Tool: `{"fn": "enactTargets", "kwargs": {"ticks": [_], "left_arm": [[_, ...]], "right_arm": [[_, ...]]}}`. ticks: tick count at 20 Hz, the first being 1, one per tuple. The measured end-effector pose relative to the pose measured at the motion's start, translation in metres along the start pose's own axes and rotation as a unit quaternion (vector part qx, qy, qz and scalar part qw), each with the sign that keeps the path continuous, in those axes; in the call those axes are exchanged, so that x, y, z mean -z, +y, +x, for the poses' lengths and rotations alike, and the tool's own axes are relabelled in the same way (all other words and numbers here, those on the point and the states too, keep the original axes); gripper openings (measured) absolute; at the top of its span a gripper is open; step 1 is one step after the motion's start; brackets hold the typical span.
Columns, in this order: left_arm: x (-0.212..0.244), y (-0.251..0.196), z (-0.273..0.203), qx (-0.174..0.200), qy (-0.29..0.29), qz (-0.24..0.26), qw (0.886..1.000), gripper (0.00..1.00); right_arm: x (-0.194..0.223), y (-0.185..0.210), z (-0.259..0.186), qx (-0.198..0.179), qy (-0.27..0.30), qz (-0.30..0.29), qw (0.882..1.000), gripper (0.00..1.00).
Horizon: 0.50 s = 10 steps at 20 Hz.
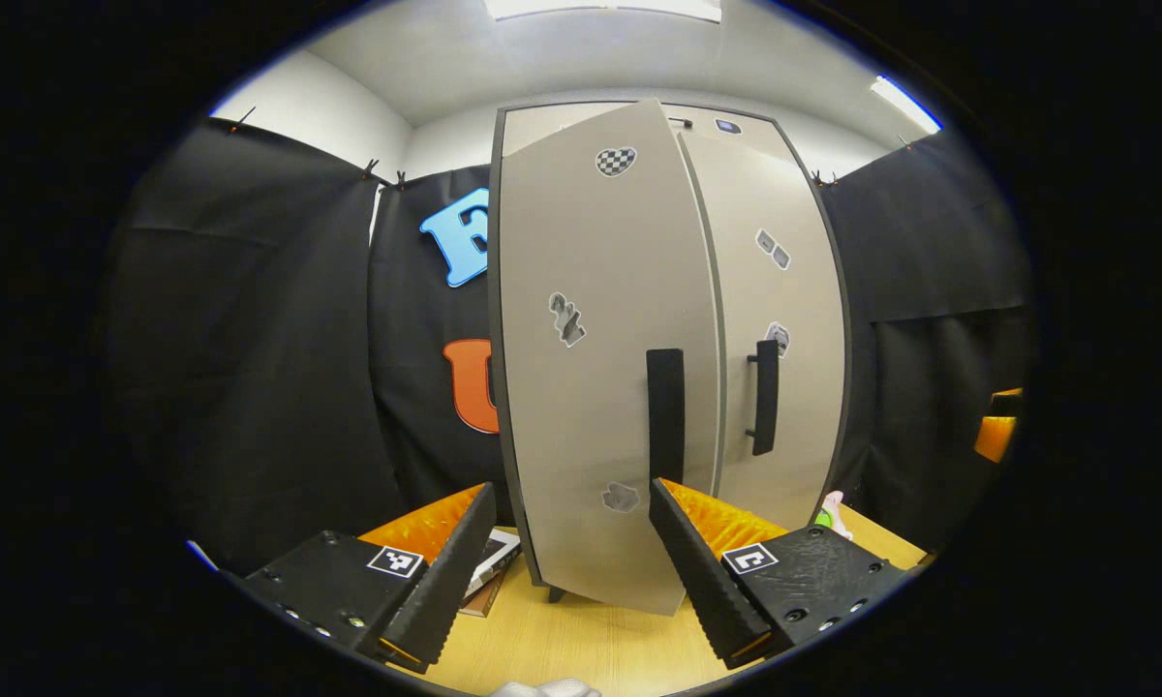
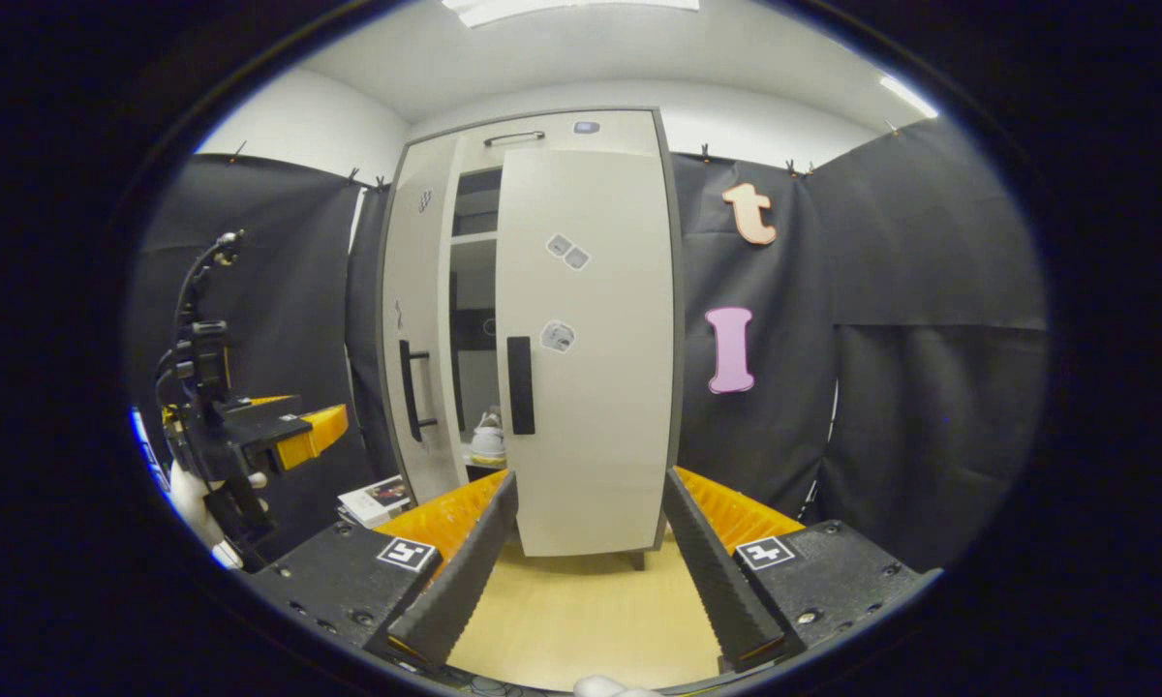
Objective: Grab one shoe with the right hand and put it into the shoe cabinet, grab the other shoe with the left hand and put it into the shoe cabinet; then close the right door with the right hand and the left door with the left hand.
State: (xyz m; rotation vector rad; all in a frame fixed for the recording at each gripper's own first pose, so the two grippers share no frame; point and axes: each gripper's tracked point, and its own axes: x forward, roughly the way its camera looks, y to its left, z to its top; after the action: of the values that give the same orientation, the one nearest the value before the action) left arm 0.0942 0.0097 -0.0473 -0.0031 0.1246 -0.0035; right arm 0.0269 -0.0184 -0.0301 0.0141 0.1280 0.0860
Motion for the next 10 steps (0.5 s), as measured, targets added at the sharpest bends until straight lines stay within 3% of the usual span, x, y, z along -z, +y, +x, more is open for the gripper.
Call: {"fn": "enactTargets", "kwargs": {"ticks": [6,10], "left_arm": [[-0.002,0.002,-0.053,-0.009,-0.006,0.005,1.0,1.0],[-0.004,-0.004,-0.084,0.002,-0.012,-0.001,1.0,0.96]], "right_arm": [[-0.005,0.003,-0.007,0.007,-0.015,0.003,1.0,0.98],[-0.004,0.016,-0.014,0.003,-0.018,0.006,1.0,0.98]]}}
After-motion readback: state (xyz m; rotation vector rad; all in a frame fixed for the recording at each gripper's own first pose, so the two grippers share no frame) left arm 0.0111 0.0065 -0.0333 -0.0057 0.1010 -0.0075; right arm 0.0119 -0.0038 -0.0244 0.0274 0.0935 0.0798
